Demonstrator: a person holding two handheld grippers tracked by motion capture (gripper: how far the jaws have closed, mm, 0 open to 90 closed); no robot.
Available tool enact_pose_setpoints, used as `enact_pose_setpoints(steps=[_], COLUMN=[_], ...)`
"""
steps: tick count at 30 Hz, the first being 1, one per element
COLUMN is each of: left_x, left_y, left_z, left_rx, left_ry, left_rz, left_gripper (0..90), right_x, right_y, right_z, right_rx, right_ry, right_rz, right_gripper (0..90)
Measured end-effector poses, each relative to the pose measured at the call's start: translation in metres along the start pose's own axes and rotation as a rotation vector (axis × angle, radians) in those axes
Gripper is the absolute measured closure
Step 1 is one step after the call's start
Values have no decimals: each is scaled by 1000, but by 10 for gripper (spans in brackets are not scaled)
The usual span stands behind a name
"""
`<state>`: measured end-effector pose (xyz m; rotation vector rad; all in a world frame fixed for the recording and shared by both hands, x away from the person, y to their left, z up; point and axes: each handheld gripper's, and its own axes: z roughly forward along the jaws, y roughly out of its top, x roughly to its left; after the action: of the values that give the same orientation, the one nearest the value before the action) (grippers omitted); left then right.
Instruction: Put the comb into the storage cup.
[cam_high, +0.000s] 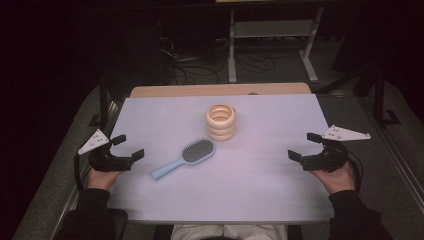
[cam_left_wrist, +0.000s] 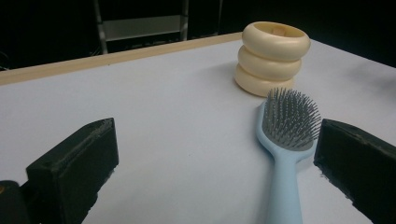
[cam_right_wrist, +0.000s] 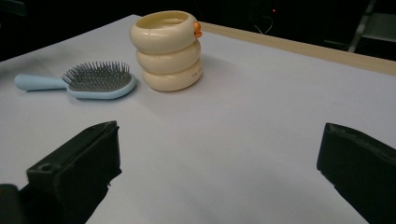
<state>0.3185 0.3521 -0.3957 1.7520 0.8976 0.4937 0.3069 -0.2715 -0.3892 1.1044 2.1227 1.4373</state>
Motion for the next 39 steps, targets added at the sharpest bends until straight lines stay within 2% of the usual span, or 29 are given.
enact_pose_setpoints(steps=[5,8,18,27,31,39], left_x=[3,6,10,8,4,2], left_y=[-1,-2,3,20,28,42], left_z=[-3,-1,-2,-1,0,7], left_rx=[0,27,100,145,169,192], left_ry=[9,11,3,-9,-16,-40], left_rz=[-21,-32,-15,52,100,118], left_gripper=[0,0,0,0,0,0], right_x=[1,2,2,2,1,1], right_y=[0,0,-1,-2,-2,-2], right_z=[-1,-2,2,4,3,2], right_rx=[-5,-6,9,24,18,14], right_ry=[1,5,15,13,9,8], right_rz=[2,5,4,-1,1,1], right_gripper=[0,0,0,0,0,0])
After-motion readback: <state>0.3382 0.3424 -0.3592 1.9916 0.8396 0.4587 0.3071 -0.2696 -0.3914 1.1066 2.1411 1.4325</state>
